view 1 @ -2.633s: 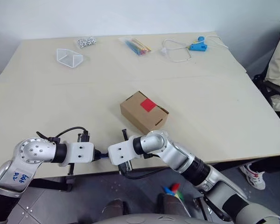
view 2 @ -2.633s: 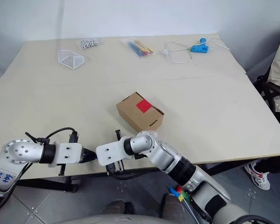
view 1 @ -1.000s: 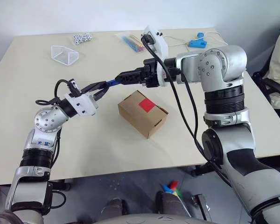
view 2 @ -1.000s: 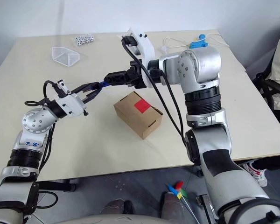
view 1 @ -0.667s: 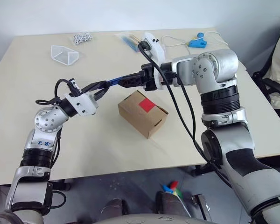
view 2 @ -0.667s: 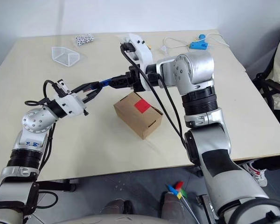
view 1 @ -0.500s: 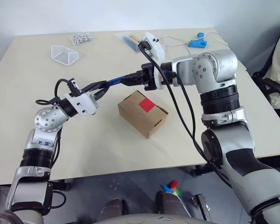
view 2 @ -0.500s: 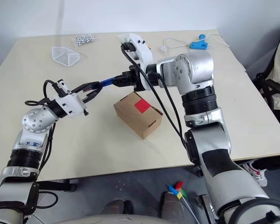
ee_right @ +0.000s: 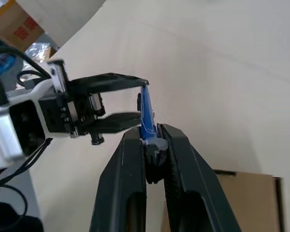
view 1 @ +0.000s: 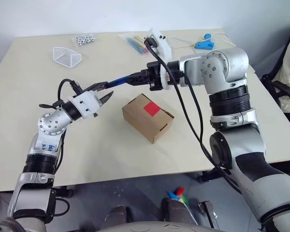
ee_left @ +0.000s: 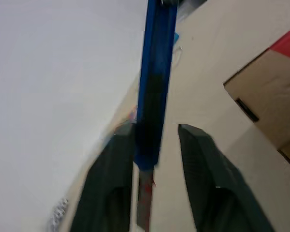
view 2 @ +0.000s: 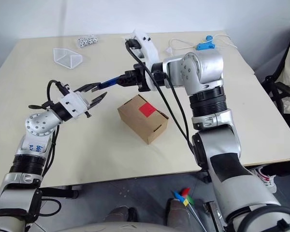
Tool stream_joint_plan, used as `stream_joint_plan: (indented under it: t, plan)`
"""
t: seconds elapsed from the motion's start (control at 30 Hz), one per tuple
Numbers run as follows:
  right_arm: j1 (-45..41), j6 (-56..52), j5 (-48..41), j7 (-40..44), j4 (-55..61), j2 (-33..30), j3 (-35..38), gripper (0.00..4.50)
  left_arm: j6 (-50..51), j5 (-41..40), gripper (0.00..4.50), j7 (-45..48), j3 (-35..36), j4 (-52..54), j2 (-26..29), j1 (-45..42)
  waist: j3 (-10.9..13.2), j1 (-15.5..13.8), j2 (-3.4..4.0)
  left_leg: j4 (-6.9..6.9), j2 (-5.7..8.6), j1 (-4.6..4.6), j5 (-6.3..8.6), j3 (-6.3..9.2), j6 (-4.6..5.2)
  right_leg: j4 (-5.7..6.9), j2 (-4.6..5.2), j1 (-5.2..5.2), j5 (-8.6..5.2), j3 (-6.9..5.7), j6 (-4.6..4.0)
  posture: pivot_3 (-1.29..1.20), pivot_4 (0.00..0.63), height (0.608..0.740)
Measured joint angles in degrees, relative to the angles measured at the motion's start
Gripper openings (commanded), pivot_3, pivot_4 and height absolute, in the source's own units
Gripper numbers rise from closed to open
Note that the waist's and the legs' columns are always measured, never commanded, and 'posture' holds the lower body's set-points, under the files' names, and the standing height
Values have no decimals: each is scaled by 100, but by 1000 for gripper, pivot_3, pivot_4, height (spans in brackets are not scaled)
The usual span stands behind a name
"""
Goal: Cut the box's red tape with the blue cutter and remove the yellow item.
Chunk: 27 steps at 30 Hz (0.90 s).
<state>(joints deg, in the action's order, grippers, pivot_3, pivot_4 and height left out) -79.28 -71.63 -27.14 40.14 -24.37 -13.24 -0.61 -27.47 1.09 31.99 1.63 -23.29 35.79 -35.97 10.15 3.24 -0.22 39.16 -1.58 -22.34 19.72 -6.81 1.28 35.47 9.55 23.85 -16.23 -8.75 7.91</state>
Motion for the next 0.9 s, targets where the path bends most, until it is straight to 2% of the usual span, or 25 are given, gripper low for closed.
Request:
stream_joint_plan:
  t: [0.2, 0.23, 0.53, 0.67, 0.87, 0.9]
  plan:
    - [0, 30, -7, -99, 226, -51, 107, 142, 460, -347, 4399, 388, 33, -1, 48, -115, 0, -2, 0, 0, 1, 0, 0, 1, 0, 0, 0, 0, 0, -1, 0, 0, 150, 740]
    - [0, 32, -7, -112, 241, -65, 112, 142, 477, -366, 4500, 418, 40, -6, 62, -132, 0, -2, 0, 0, 1, 0, 0, 0, 0, 0, 0, 0, 0, -1, 0, 0, 150, 740]
    - [19, 62, 11, -360, 680, -825, 389, 142, 649, -815, 4500, 956, 453, -474, 464, -423, 0, -9, 0, 0, 1, -1, 0, 0, -1, -2, 0, 0, 0, -1, 0, 0, 150, 740]
    - [293, -82, 2, -439, 1187, -1256, 493, 142, 971, -1151, 4500, 1320, 531, -478, 463, -599, 0, -28, 0, 1, 2, -1, 0, 2, 0, -2, 0, -2, 0, -1, 0, 0, 150, 740]
    - [958, -673, -178, -456, 2424, -1906, 487, 142, 2413, -1899, 4500, 1868, 482, -30, 88, -622, 1, -44, -2, 4, 3, -4, 0, 3, 0, -3, 0, -2, 0, 0, 0, 0, 150, 740]
    - [1072, -807, -236, -466, 2681, -2019, 487, 142, 2751, -1958, 4111, 1923, 395, 126, 40, -638, 1, -48, -2, 4, 3, -4, 0, 2, 0, -5, 0, -2, 0, 0, 0, 0, 150, 740]
